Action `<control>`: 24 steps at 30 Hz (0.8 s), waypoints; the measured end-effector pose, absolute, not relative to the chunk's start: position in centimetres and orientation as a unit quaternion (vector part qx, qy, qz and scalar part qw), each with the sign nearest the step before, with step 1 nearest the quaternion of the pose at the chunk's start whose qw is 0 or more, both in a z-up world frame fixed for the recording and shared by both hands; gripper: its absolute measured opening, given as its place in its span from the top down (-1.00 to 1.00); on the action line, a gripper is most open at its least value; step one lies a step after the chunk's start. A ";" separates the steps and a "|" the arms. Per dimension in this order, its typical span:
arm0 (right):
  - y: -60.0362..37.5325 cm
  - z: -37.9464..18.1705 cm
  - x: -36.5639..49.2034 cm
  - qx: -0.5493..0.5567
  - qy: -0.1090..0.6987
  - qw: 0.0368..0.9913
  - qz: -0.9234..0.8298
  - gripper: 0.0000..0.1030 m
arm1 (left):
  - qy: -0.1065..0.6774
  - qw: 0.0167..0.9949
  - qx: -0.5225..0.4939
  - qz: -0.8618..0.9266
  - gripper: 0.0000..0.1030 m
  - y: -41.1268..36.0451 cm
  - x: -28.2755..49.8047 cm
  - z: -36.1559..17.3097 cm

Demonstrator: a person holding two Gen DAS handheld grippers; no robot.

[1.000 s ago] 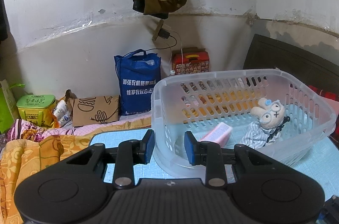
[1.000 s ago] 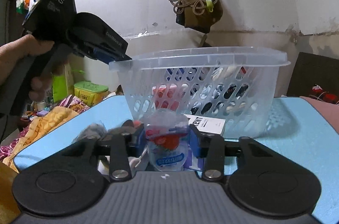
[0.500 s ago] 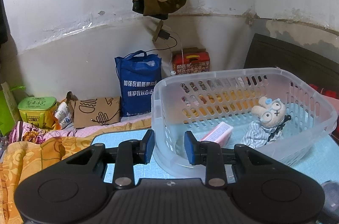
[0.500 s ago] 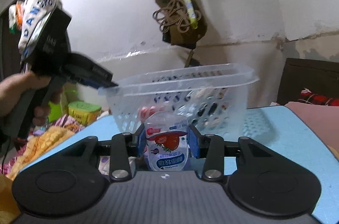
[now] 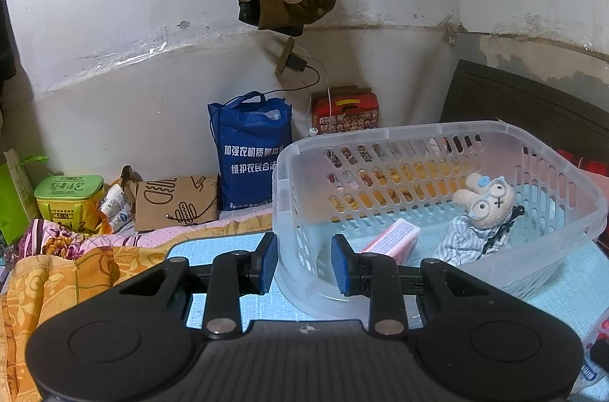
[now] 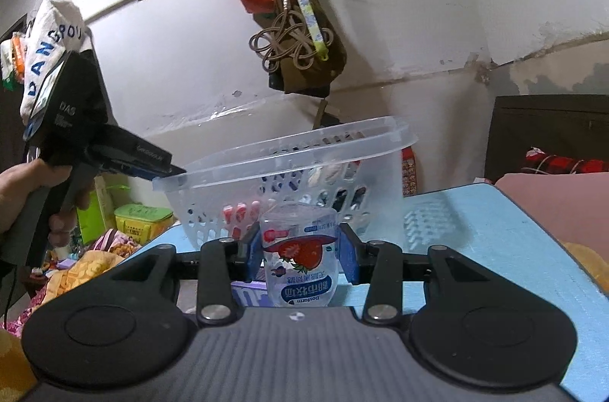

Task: Organize objects
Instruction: 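Grasp the white-and-red milk drink bottle with the right gripper, then carry the milk bottle over the basket and release it inside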

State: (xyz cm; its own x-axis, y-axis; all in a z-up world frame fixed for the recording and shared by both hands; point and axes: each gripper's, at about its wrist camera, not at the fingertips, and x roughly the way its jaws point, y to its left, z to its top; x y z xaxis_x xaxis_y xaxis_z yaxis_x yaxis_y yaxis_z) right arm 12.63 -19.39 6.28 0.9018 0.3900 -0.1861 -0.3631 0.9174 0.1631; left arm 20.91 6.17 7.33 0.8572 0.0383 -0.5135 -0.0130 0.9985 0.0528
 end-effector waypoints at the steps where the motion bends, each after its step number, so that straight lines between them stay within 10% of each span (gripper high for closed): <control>1: -19.5 6.4 12.6 0.065 0.106 0.974 0.192 0.14 | 0.267 0.963 0.024 0.013 0.33 6.2 20.9 7.3; 24: -19.4 11.8 13.5 0.031 0.051 0.980 0.189 0.14 | 0.267 0.963 0.023 0.014 0.33 6.1 20.9 7.3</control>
State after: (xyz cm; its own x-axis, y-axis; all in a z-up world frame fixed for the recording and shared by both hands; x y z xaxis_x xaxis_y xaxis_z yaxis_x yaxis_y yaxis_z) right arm 13.51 -19.44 11.76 0.9232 0.3741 -0.0885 -0.3678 0.9265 0.0799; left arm 20.90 6.15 7.31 0.8570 0.0386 -0.5139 -0.0142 0.9986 0.0513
